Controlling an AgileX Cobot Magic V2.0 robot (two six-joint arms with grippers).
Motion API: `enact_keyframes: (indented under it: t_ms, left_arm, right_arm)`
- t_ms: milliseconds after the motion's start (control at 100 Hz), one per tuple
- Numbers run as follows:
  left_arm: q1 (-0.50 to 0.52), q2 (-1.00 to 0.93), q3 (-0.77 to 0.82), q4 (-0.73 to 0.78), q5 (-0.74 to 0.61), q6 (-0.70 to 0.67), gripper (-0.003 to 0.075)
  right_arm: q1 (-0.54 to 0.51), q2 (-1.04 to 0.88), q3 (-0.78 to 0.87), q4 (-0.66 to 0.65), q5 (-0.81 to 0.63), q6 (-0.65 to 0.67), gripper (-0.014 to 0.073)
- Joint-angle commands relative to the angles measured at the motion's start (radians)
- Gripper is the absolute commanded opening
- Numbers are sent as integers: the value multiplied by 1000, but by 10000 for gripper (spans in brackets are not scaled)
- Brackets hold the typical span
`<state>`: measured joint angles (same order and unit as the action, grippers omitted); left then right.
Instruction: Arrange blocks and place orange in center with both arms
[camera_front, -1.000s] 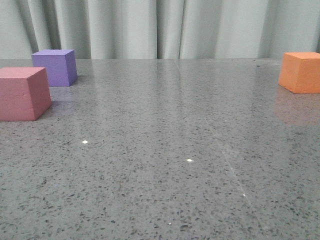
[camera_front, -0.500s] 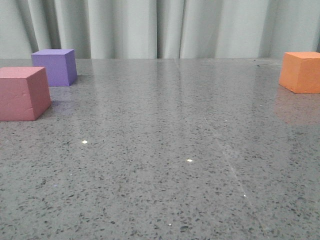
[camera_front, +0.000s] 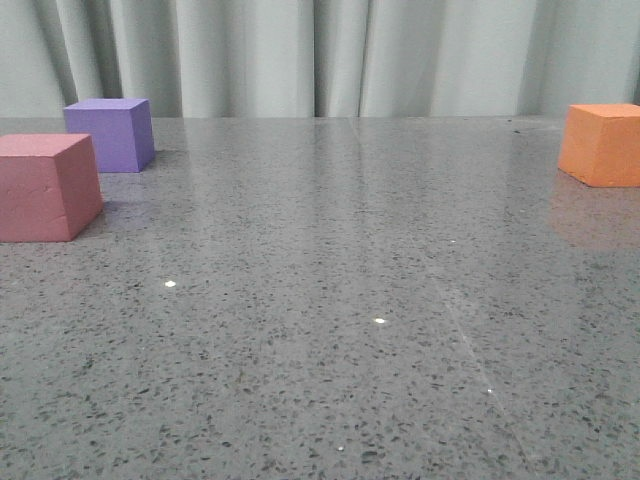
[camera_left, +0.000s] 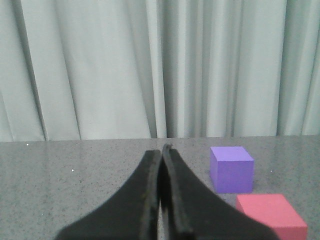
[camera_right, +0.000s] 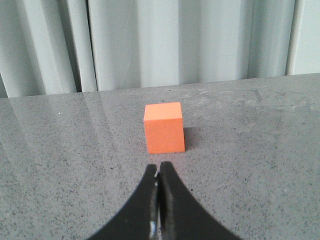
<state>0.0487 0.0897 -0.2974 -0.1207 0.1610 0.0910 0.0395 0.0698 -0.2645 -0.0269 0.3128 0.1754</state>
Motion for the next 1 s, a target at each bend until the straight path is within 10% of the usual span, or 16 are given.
enact_keyframes:
  t_ms: [0,700,990]
  left_arm:
    - [-1,77,-117,-2,-41,-9,-20]
    - [-1,672,-564,-7,158,-9,6]
    - [-1,685,-564,-7,158,-9,475]
  right_arm:
    - [-8,82,-122,1,-16,-10,-122]
    - [-8,614,-551,1,170,-10,-97]
    - [-8,621,-552,1,155,-10,443]
